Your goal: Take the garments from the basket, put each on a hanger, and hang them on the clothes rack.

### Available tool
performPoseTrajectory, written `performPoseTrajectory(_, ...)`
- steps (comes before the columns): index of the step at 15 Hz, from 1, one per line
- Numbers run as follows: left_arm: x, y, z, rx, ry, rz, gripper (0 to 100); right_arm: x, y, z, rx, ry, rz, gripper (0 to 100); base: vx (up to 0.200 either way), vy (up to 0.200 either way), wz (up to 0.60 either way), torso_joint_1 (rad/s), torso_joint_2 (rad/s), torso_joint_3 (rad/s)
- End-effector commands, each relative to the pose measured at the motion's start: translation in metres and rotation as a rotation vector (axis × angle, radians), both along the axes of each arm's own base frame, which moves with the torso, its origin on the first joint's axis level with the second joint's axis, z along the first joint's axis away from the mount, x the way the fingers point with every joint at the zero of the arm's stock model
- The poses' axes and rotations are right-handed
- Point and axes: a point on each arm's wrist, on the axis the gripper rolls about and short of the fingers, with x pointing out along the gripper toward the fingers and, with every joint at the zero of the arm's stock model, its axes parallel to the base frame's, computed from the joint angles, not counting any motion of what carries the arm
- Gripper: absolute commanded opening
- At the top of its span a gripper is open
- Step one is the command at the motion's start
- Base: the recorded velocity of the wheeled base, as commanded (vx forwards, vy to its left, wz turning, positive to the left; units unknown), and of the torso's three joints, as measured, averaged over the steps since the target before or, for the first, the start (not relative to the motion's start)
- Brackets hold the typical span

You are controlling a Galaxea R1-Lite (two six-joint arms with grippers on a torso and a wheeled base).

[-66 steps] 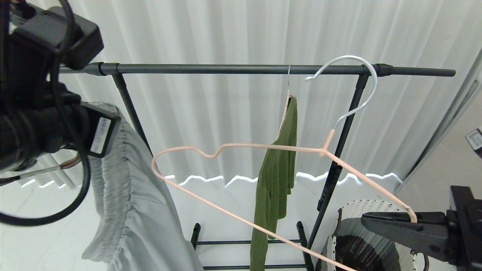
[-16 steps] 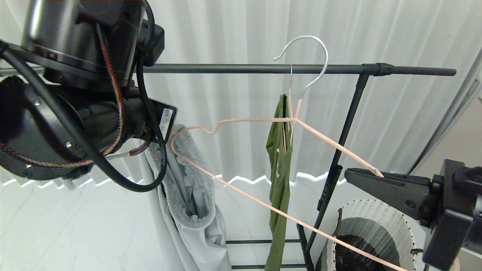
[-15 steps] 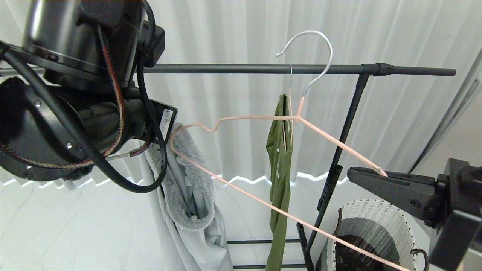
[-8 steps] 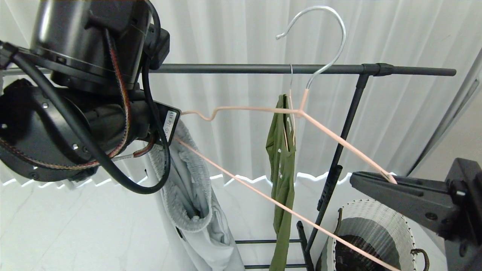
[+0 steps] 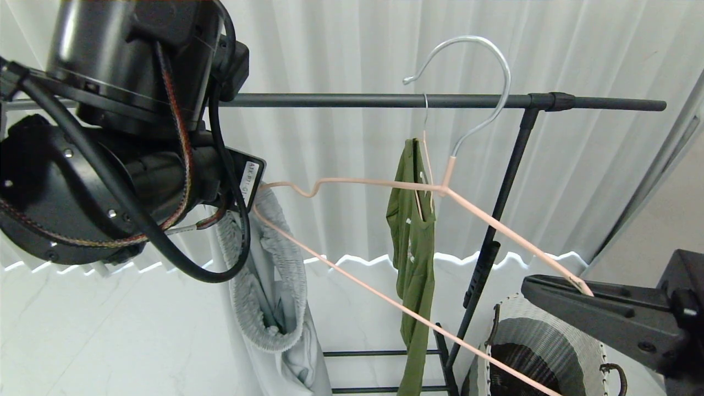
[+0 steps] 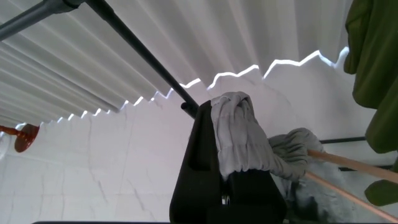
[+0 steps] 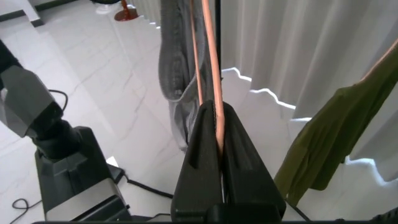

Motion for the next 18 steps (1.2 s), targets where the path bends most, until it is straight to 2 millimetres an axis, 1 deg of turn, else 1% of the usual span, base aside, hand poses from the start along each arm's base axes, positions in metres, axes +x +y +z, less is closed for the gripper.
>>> performPoseTrajectory(1, 0.000, 0.000, 0.001, -0.002, -0.002, -0.001, 0, -0.005, 0.002, 0.000, 0.002, 0.001, 0.031, 0, 0.000, 0.000, 0.00, 0.000, 0.00, 0.000)
performPoseTrajectory(8, -0.001, 0.001, 0.004, -0.025, -0.014, 0.001, 0, -0.008, 0.007, -0.006, -0.013, 0.029, 0.066, 0, 0.000, 0.000, 0.00, 0.000, 0.00, 0.000)
performPoseTrajectory(10, -0.003, 0.000, 0.004, -0.025, -0.013, -0.005, 0, -0.004, 0.012, -0.005, 0.007, 0.021, 0.051, 0, 0.000, 0.000, 0.00, 0.000, 0.00, 0.000)
performPoseTrajectory(13, -0.005, -0.002, 0.004, -0.028, -0.014, -0.016, 0, 0.008, 0.024, -0.006, 0.032, 0.004, 0.012, 0, 0.000, 0.000, 0.00, 0.000, 0.00, 0.000)
performPoseTrajectory(16, -0.006, -0.002, 0.004, -0.028, -0.015, -0.020, 0, 0.013, 0.033, -0.006, 0.044, -0.003, 0.004, 0, 0.000, 0.000, 0.00, 0.000, 0.00, 0.000)
performPoseTrajectory(18, -0.010, -0.006, 0.005, -0.029, -0.017, -0.042, 0, 0.018, 0.040, -0.010, 0.039, 0.001, -0.008, 0, 0.000, 0.000, 0.00, 0.000, 0.00, 0.000)
